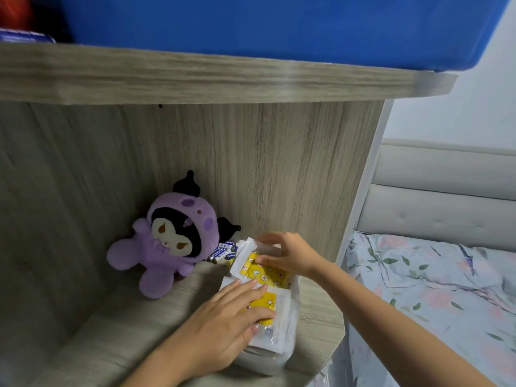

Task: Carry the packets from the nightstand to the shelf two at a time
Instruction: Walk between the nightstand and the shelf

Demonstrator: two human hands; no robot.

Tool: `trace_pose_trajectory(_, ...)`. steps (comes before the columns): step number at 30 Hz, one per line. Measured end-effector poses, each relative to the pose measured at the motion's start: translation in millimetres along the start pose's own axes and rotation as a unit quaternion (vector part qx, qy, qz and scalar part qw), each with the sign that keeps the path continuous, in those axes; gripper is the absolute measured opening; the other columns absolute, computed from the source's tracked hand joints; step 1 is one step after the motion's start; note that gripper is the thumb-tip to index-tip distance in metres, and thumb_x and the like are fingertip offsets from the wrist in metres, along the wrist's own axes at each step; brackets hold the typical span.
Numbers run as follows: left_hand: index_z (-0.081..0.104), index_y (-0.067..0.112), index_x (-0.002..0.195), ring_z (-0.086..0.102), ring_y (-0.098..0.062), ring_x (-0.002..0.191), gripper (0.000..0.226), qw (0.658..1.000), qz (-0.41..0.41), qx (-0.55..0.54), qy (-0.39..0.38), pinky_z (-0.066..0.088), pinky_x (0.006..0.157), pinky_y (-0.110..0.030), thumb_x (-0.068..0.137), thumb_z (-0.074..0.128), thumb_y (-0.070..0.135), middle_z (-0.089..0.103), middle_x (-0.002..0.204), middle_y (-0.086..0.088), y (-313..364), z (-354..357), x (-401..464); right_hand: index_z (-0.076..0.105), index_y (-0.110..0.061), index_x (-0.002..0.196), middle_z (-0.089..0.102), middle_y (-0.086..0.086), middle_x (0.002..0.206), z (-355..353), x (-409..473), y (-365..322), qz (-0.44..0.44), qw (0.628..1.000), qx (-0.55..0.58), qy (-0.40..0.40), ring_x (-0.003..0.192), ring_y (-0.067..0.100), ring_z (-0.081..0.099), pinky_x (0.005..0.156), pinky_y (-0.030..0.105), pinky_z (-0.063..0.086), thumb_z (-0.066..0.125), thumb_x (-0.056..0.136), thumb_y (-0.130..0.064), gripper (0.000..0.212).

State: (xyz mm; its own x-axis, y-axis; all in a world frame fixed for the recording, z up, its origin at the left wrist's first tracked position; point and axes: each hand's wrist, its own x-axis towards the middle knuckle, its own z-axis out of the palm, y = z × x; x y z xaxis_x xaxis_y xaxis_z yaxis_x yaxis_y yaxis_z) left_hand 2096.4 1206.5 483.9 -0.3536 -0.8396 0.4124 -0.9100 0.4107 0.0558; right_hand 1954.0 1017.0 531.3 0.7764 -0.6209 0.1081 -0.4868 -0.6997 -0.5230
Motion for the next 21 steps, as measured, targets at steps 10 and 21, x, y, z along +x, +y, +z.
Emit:
trace_pose_trajectory(10, 0.038, 0.046, 0.14, 0.022, -0.002, 0.144, 0.042, 0.999, -0.006, 0.01, -0.037, 0.013, 0.118, -0.019, 0.099, 0.041, 0.038, 0.038, 0.151, 0.016, -4, -1, 1, 0.074, -0.017, 0.104, 0.075, -0.001, 0.1, 17, 16, -17, -0.025, 0.99, 0.06, 0.127, 0.093, 0.012, 0.067, 0.081, 0.022, 0.049, 0.073, 0.084, -0.025, 0.021)
trace_pose_trajectory(21, 0.03, 0.054, 0.14, 0.024, -0.005, 0.144, 0.042, 0.998, -0.002, 0.02, -0.059, 0.015, 0.116, -0.031, 0.099, 0.036, 0.05, 0.031, 0.152, 0.021, -2, -3, 1, 0.064, -0.029, 0.124, 0.066, 0.001, 0.115, 25, 20, -10, -0.01, 0.993, -0.072, 0.09, 0.105, 0.022, 0.056, 0.09, 0.038, 0.046, 0.058, 0.091, -0.045, 0.037)
